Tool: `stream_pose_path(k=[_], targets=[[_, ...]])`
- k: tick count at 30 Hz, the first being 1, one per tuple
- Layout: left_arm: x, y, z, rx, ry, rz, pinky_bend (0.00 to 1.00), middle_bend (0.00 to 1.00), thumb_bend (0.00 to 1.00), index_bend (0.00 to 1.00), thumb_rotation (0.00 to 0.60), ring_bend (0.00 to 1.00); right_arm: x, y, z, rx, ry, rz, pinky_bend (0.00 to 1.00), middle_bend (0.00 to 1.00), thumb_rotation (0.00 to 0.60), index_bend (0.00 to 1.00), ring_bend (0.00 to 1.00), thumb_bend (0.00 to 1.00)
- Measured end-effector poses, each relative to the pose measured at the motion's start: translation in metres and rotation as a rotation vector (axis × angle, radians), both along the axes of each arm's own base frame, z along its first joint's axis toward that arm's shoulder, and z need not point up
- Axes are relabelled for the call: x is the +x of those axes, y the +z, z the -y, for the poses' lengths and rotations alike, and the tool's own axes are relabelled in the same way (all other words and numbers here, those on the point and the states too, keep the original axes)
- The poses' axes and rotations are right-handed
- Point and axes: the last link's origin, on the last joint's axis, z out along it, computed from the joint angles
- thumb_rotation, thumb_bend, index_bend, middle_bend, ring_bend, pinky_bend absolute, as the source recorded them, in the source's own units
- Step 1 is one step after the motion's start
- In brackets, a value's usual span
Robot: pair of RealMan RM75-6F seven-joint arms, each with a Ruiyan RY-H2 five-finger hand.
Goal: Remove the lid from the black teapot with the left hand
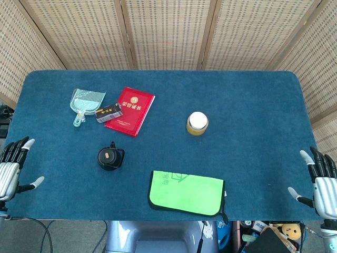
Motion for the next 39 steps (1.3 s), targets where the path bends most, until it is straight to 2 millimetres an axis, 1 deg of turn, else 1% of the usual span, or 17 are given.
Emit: stream_pose_path(k=[7,11,14,17,20,26,30,36,39], targets=[[-0.001,-0.006,-0.004,-0.014,-0.007,-0.011,0.00,0.00,0.20,0.00,0.600,0.00,0.000,0.001,-0.001,0.000,-0.001,0.004,0.00,0.00,0.600,0.00,0.00,0.00],[0.004,-0.014,-0.013,-0.030,-0.041,-0.016,0.00,0.00,0.20,0.00,0.600,0.00,0.000,0.001,0.000,-0.003,-0.002,0.006,0.00,0.00,0.600,0.00,0.00,0.00],[0.015,-0.027,-0.025,-0.059,-0.088,-0.025,0.00,0.00,0.20,0.00,0.600,0.00,-0.001,0.001,0.001,0.002,-0.008,0.007,0.00,0.00,0.600,0.00,0.00,0.00],[0.029,-0.045,-0.040,-0.090,-0.143,-0.042,0.00,0.00,0.20,0.00,0.600,0.00,-0.001,0.000,0.002,0.005,-0.013,0.005,0.00,0.00,0.600,0.00,0.00,0.00],[0.042,-0.060,-0.049,-0.111,-0.188,-0.042,0.00,0.00,0.20,0.00,0.600,0.00,-0.002,-0.001,0.003,0.010,-0.020,0.004,0.00,0.00,0.600,0.00,0.00,0.00],[0.068,-0.099,-0.064,-0.185,-0.265,-0.054,0.00,0.00,0.20,0.00,0.600,0.00,-0.005,-0.003,0.005,0.021,-0.035,0.004,0.00,0.00,0.600,0.00,0.00,0.00],[0.077,-0.124,-0.072,-0.227,-0.288,-0.080,0.00,0.00,0.20,0.00,0.600,0.00,-0.007,-0.003,0.006,0.025,-0.041,0.007,0.00,0.00,0.600,0.00,0.00,0.00],[0.086,-0.156,-0.085,-0.248,-0.312,-0.091,0.00,0.00,0.20,0.00,0.600,0.00,-0.008,-0.003,0.007,0.031,-0.051,0.008,0.00,0.00,0.600,0.00,0.00,0.00],[0.093,-0.167,-0.091,-0.268,-0.320,-0.099,0.00,0.00,0.20,0.00,0.600,0.00,-0.009,-0.003,0.008,0.032,-0.056,0.009,0.00,0.00,0.600,0.00,0.00,0.00]])
